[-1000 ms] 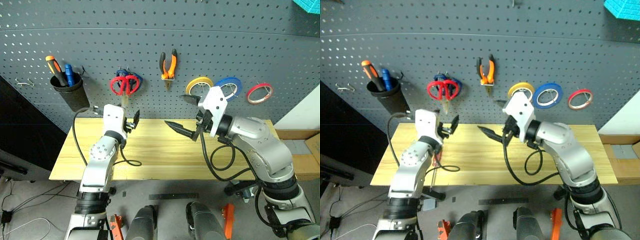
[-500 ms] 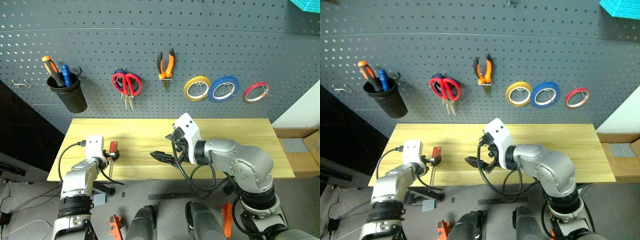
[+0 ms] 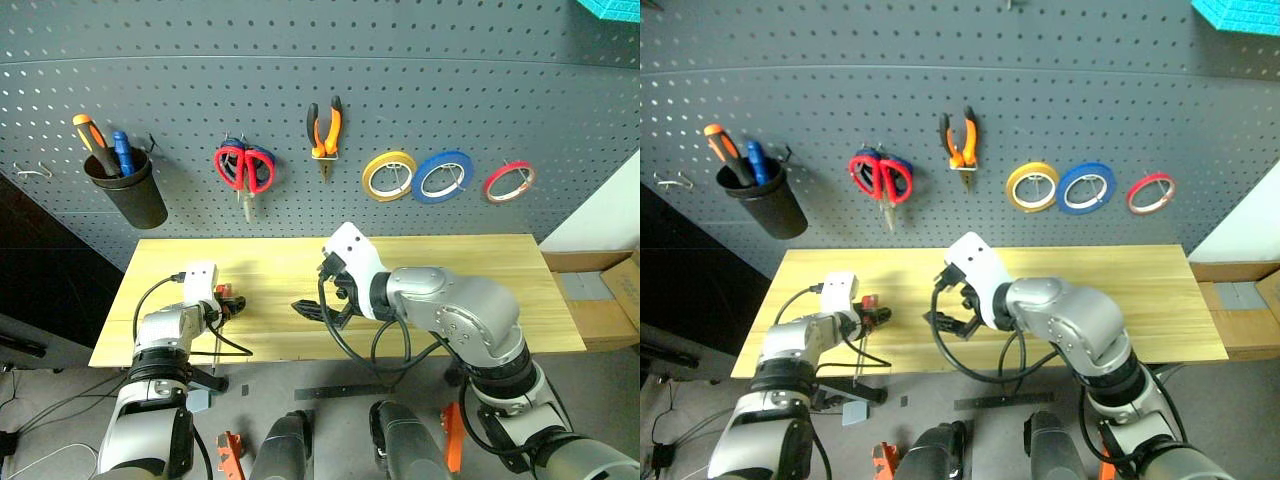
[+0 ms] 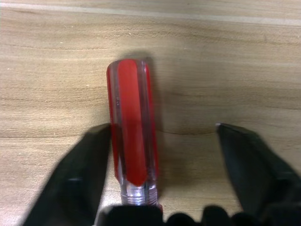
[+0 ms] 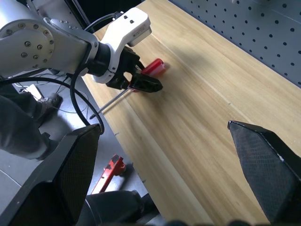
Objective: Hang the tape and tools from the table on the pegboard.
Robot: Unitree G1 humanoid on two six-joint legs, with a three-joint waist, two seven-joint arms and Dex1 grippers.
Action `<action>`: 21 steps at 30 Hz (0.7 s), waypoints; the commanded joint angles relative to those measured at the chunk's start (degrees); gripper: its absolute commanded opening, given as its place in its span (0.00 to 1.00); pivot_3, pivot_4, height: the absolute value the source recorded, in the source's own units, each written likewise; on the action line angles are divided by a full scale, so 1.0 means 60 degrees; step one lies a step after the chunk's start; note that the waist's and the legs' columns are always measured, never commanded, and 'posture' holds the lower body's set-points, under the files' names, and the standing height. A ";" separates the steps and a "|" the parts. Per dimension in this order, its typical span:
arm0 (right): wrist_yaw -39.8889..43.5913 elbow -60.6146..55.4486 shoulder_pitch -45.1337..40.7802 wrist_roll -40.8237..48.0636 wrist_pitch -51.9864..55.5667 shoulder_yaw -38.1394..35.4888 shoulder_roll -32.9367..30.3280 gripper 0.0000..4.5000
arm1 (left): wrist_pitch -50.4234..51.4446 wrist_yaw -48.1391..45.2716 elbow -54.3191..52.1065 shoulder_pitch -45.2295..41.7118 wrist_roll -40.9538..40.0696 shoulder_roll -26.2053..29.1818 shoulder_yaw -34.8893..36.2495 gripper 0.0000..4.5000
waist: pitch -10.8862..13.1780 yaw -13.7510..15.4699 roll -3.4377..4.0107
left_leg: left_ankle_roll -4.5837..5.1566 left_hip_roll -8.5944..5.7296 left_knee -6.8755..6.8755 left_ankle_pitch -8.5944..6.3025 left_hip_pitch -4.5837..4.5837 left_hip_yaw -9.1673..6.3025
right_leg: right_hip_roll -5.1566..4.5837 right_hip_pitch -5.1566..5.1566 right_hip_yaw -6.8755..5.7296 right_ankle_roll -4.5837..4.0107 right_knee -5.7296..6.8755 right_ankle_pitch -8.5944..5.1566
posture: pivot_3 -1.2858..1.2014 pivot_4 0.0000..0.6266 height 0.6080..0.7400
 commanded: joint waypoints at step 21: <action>0.2276 -0.0673 -0.0985 0.0133 -0.5226 -0.0811 -0.0680 1.00 | -0.1454 0.1506 -0.9070 0.1671 -0.1314 -0.0835 0.1597 0.19 | -0.0014 0.0175 -0.0015 | -0.0023 0.0020 0.0015 -0.0009 -0.0024 -0.0007 | 0.0004 -0.0014 0.0002 -0.0003 0.0000 0.0003 | 0.50 0.27 1.00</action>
